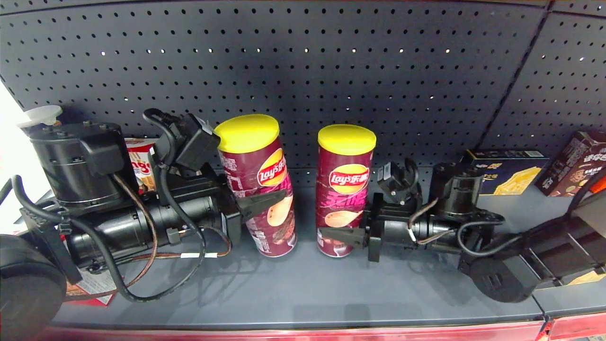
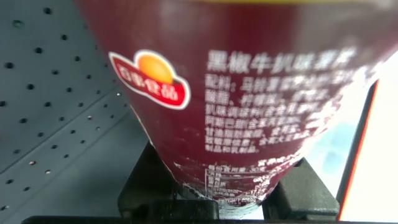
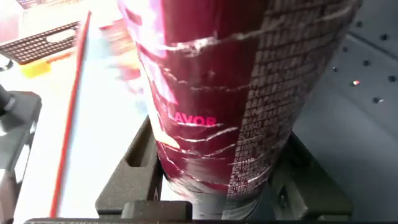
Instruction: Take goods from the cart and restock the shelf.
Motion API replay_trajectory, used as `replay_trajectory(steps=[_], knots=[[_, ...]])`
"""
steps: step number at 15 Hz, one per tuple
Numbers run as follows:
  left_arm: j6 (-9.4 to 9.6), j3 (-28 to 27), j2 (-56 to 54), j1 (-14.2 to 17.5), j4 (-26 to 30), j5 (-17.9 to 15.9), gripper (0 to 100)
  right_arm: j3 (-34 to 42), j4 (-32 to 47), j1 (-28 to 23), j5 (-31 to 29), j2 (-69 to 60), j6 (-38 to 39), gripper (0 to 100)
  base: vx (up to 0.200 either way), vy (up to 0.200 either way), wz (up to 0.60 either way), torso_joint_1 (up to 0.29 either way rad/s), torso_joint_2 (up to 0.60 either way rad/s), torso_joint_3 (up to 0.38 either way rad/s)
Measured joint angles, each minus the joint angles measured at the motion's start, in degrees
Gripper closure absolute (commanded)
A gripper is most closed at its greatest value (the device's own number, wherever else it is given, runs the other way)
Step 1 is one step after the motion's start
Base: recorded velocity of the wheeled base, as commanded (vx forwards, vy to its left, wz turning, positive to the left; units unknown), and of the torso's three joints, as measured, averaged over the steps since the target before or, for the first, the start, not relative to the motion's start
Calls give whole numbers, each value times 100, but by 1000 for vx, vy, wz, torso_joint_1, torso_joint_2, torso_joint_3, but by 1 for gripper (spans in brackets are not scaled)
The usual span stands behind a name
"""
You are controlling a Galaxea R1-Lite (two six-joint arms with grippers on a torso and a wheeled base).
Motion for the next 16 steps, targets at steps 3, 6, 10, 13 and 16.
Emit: replay_trajectory(steps=[3,6,10,13,16], knots=[[-7,-17,-2,20,1,6,100,774,-597,278,-317,-317,12,100,0,0,0,0,0,0],[-9,-20,-2,20,11,15,100,1246,-972,383,-364,-423,17,100,0,0,0,0,0,0],[-9,-32,-2,20,26,13,100,1782,-1257,453,-383,-424,20,100,0,0,0,0,0,0],[-9,-34,-2,22,30,15,100,1893,-1318,440,-378,-344,9,100,0,0,0,0,0,0],[-9,-28,-5,22,30,15,100,1863,-1347,421,-367,-228,-2,100,0,0,0,0,0,0]])
